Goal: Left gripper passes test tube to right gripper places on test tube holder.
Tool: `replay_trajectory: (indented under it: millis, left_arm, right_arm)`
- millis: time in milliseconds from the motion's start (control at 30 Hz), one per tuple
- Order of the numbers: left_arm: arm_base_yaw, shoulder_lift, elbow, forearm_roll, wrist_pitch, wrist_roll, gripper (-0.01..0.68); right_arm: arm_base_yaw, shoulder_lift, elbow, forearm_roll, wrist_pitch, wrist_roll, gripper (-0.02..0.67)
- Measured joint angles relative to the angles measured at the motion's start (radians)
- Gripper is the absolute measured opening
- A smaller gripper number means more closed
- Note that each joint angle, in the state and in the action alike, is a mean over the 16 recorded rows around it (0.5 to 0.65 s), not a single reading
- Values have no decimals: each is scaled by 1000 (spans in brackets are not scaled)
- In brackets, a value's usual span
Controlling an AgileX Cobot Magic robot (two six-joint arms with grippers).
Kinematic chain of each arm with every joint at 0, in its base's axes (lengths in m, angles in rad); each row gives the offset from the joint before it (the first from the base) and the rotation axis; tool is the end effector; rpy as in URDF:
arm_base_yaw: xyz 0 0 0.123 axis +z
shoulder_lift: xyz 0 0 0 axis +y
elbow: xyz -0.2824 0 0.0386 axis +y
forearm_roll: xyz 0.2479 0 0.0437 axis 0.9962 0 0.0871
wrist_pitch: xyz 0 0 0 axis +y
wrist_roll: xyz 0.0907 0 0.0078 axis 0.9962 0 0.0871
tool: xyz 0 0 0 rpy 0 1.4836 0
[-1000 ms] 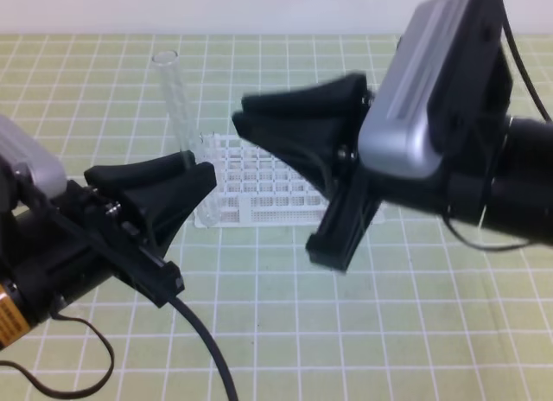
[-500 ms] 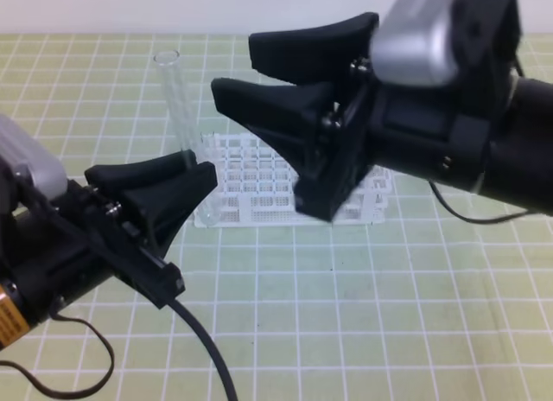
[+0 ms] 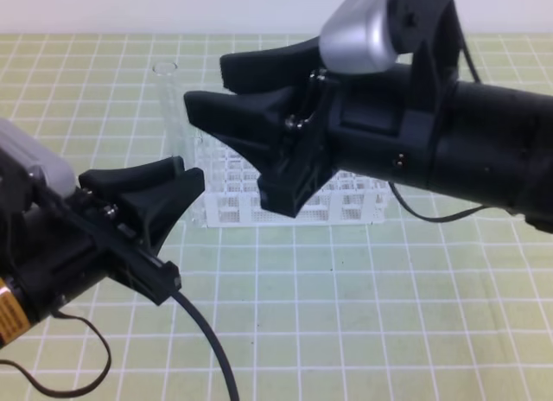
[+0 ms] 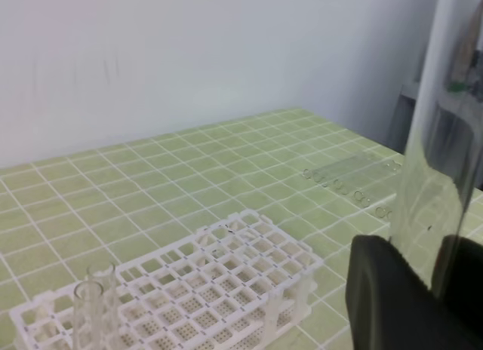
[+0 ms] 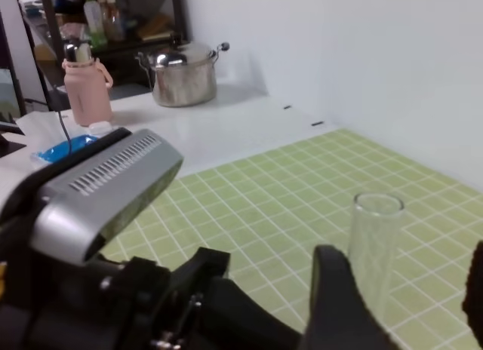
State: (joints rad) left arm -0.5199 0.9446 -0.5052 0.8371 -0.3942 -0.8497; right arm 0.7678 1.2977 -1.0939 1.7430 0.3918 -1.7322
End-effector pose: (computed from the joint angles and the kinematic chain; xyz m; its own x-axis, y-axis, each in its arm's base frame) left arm 0.1570 -0.1197 0.3014 -0.1076 0.0037 -0.9942 0.7183 0.6917 -0.0751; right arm 0.1897 0.2309 0.3941 -0.0555 -0.0219 -0.9982 -0.9128 0.4062 0.0418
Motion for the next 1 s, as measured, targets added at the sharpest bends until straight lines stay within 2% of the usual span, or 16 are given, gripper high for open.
replay_trajectory:
  millis: [600, 800, 1000]
  left_arm:
    - [0, 0, 0, -1, -19, -14, 41]
    - [0, 0, 0, -4, -25, -26, 29]
    - [0, 0, 0, -3, -24, -31, 48]
  right_arm:
    - [0, 67, -50, 0, 29, 14, 401]
    - [0, 98, -76, 0, 30, 15, 406]
    - [0, 133, -108, 0, 33, 16, 407]
